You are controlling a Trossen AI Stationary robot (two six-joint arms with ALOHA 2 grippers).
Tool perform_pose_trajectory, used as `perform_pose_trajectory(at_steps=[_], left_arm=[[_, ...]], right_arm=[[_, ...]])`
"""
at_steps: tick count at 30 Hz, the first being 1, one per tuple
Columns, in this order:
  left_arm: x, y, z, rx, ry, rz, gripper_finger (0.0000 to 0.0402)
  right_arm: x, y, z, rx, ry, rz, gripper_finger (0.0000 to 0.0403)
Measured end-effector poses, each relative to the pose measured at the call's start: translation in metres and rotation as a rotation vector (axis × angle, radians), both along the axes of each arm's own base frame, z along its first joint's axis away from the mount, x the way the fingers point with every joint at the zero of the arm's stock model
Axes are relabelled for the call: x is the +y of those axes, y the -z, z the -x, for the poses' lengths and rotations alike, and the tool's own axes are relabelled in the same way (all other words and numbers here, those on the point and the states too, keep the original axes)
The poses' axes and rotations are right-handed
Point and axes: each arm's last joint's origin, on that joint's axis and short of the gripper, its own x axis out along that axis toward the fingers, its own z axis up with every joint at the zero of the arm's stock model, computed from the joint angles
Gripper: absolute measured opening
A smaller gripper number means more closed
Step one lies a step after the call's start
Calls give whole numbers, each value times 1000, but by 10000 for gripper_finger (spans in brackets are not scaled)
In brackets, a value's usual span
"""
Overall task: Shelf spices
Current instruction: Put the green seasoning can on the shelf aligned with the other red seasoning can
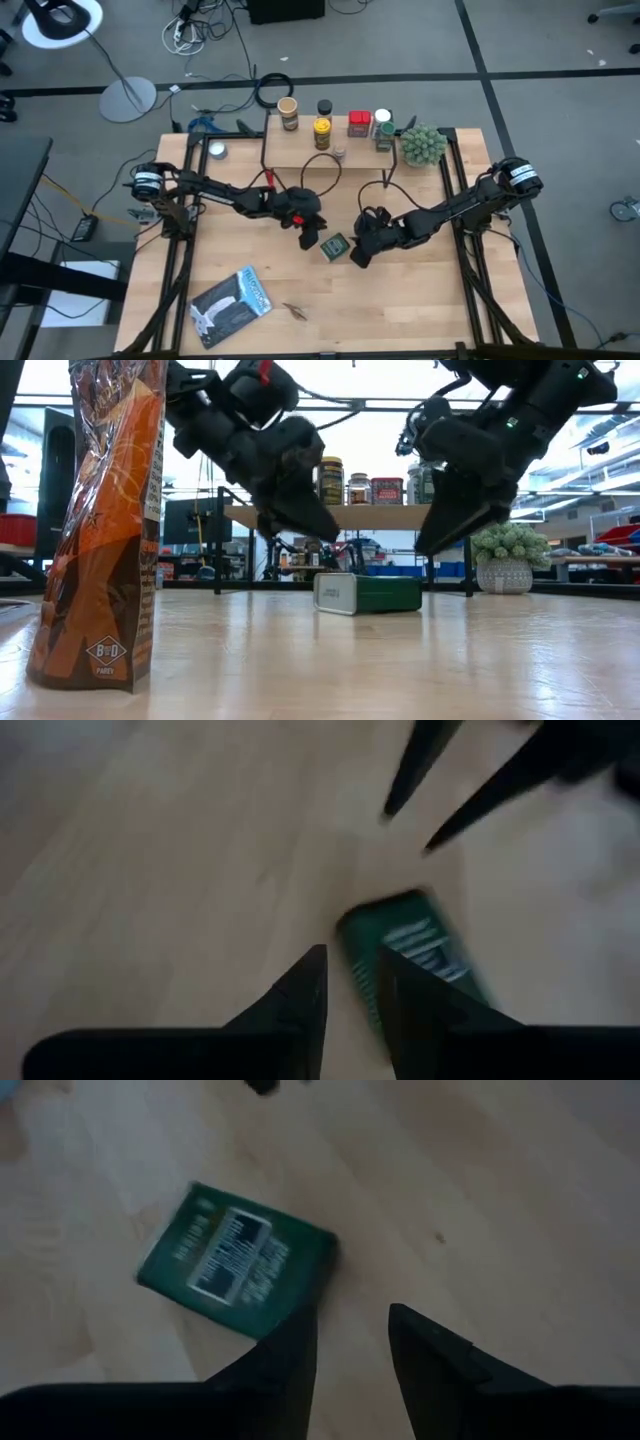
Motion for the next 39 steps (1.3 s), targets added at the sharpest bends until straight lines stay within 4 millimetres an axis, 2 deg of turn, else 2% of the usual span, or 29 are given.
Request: perform_pose_trajectory(at_steps=[5,9,13,17,20,23,32,39], left_arm=[[-1,6,5,76,-5,-5,87],[0,9,6,94,10,-33,87],[0,19,7,122,25,-47,87],[0,39,2,150,26,-38,87],[-1,55,-4,145,37,13,87],[-2,58,-8,115,56,53,87],[-4,54,-10,79,93,78,87],[-7,52,-12,46,122,95,87]], right_arm=[[-2,6,9,84,84,-45,126],[7,7,13,116,63,-147,126],[23,4,8,51,-23,-267,126],[33,12,-3,-9,-90,-273,126],[30,25,-10,4,-85,-262,125],[27,30,-15,-21,-70,-248,123],[7,48,-25,14,-10,-194,116],[0,47,-28,15,-39,-188,114]])
